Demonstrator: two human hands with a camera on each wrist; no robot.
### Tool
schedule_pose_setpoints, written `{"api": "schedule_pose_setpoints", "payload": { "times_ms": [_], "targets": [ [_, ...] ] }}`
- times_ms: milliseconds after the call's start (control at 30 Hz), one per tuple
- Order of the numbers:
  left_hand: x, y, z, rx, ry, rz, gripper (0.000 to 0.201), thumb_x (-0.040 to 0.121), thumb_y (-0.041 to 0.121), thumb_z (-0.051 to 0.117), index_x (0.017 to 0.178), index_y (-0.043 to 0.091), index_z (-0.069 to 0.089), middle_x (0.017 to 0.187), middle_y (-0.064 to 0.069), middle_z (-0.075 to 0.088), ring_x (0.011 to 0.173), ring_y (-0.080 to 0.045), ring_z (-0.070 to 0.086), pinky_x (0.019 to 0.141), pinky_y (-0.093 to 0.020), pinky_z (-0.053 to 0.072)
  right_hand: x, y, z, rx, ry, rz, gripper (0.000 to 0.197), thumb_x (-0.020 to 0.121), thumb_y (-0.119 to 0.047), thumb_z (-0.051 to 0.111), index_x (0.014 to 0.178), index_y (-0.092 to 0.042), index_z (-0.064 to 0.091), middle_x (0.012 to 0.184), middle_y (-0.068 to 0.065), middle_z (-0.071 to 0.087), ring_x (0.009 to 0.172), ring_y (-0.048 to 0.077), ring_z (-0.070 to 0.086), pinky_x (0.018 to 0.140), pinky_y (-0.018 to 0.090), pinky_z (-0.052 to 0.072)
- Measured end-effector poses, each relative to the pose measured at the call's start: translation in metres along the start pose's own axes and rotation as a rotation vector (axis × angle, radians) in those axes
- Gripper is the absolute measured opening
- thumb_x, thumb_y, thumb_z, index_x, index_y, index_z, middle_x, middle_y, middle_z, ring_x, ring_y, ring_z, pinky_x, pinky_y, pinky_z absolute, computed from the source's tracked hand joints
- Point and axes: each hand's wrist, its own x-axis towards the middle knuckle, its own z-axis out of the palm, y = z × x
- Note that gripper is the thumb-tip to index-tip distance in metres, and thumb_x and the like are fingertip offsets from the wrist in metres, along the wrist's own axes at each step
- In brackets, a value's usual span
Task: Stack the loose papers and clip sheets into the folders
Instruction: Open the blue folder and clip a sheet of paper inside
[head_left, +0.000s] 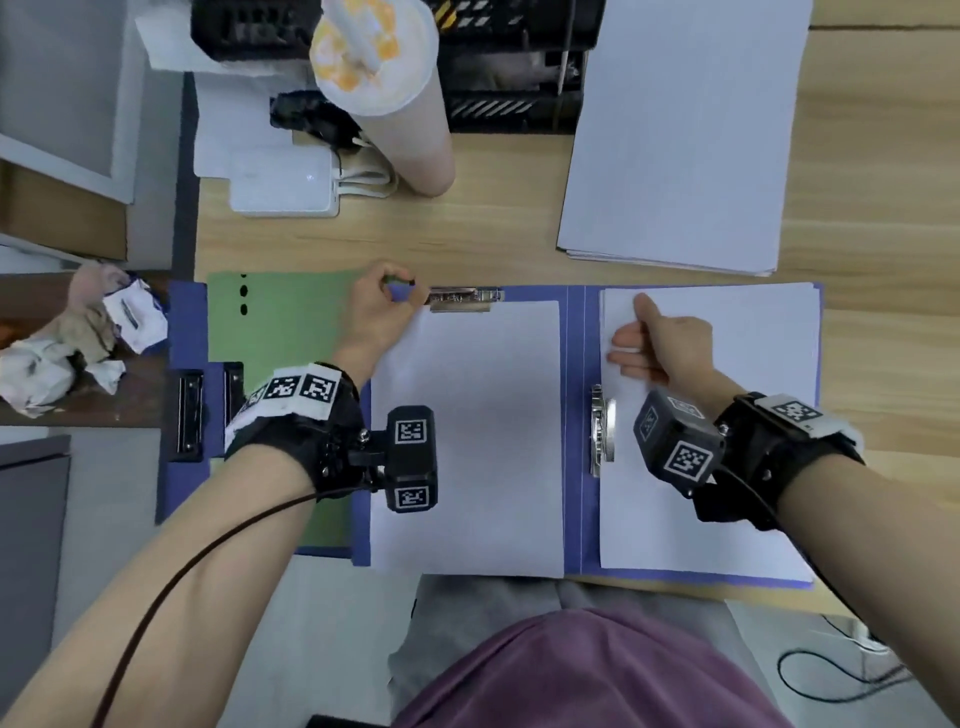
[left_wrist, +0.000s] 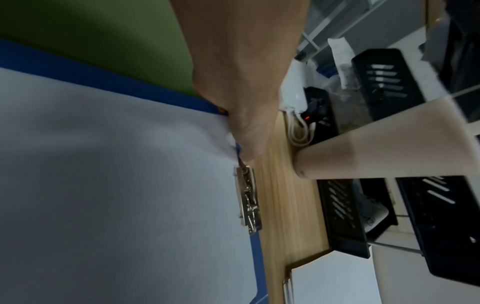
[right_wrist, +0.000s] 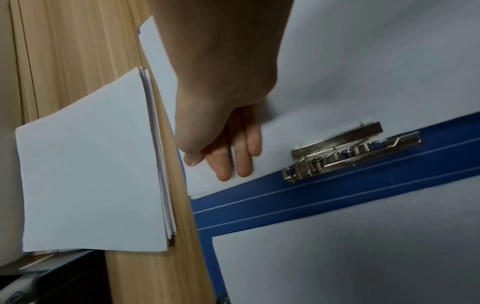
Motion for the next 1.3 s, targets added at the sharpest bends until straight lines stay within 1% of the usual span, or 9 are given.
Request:
{"api": "schedule_pose_setpoints", "payload": {
  "times_ms": [433,600,700,800,967,1067,1133,1200,1300],
  "targets": [
    [0.003,-0.004,-0.013,0.017,-0.072,-0.058,0.019,0.08,0.03,0.075,0.078,0.035,0.057,0.059,0.014,0.04,0.055,-0.005,0.04,0.061,-0.025,0.037,0.002,0.008,0.011,0.029,0.13,-0.079,0.047,0.093,-0.042,0.058,0.062,-0.006,0.06,0.047,0.003,0.062,0.043,0.018,0.061,0.041,0.02,0.043],
    [-0.008,-0.007,-0.024,-0.052,-0.034,-0.083,0.018,0.091,0.009,0.057,0.105,0.02,0.058,0.078,0.007,0.048,0.069,-0.007,0.047,0.063,-0.014,0.041,0.001,0.008,0.011,0.046,0.12,-0.111,0.048,0.094,-0.042,0.057,0.062,-0.005,0.058,0.044,0.002,0.06,0.04,0.015,0.058,0.041,0.019,0.041],
    [-0.021,-0.022,-0.04,-0.021,0.108,-0.138,0.03,0.09,0.008,0.053,0.118,0.015,0.057,0.107,-0.001,0.053,0.096,-0.015,0.051,0.082,-0.024,0.044,0.004,0.011,0.012,0.045,0.135,-0.128,0.048,0.094,-0.041,0.057,0.061,-0.005,0.058,0.044,0.003,0.059,0.04,0.015,0.057,0.04,0.019,0.04],
    [-0.039,-0.032,-0.047,-0.044,0.082,-0.252,0.032,0.095,0.013,0.05,0.127,0.014,0.053,0.111,0.002,0.054,0.1,-0.014,0.051,0.085,-0.026,0.04,0.009,0.014,0.012,0.047,0.138,-0.144,0.049,0.092,-0.043,0.057,0.058,-0.007,0.058,0.047,0.006,0.06,0.042,0.018,0.057,0.04,0.02,0.039],
    [-0.07,-0.017,-0.045,-0.155,0.022,-0.304,0.017,0.092,0.012,0.046,0.102,0.02,0.058,0.092,0.002,0.061,0.077,-0.015,0.054,0.064,-0.026,0.041,0.01,0.016,0.009,0.111,0.068,-0.165,0.045,0.094,-0.037,0.056,0.059,-0.007,0.058,0.049,0.005,0.061,0.045,0.018,0.058,0.039,0.019,0.04],
    [-0.096,0.012,-0.053,-0.193,0.051,-0.232,0.029,0.093,0.003,0.042,0.087,0.027,0.057,0.085,0.006,0.064,0.067,-0.009,0.058,0.057,-0.019,0.045,0.005,0.012,0.005,0.241,-0.058,-0.089,0.043,0.097,-0.025,0.048,0.055,-0.014,0.046,0.043,-0.001,0.05,0.04,0.016,0.048,0.037,0.016,0.025],
    [-0.115,0.042,-0.062,-0.163,0.027,-0.162,0.031,0.092,0.0,0.043,0.087,0.026,0.059,0.083,0.005,0.066,0.058,-0.004,0.059,0.045,-0.011,0.042,-0.006,0.007,-0.001,0.264,-0.19,0.013,0.039,0.1,-0.026,0.041,0.064,-0.013,0.049,0.045,-0.002,0.054,0.044,0.017,0.051,0.036,0.016,0.03],
    [-0.136,0.076,-0.067,-0.148,-0.012,-0.103,0.029,0.093,0.003,0.047,0.092,0.027,0.062,0.078,0.009,0.067,0.051,0.002,0.06,0.044,-0.009,0.042,-0.027,0.0,-0.013,0.194,-0.344,0.097,0.032,0.102,-0.037,0.038,0.091,-0.012,0.056,0.068,0.003,0.072,0.062,0.021,0.065,0.053,0.026,0.052],
    [-0.166,0.129,-0.06,-0.135,-0.147,0.021,0.021,0.095,0.015,0.054,0.103,0.031,0.065,0.078,0.017,0.071,0.064,0.001,0.065,0.053,-0.015,0.049,-0.055,-0.015,-0.037,0.072,-0.615,0.068,0.033,0.097,-0.049,0.045,0.109,-0.02,0.056,0.114,0.008,0.068,0.101,0.03,0.065,0.092,0.049,0.052]
  ]
}}
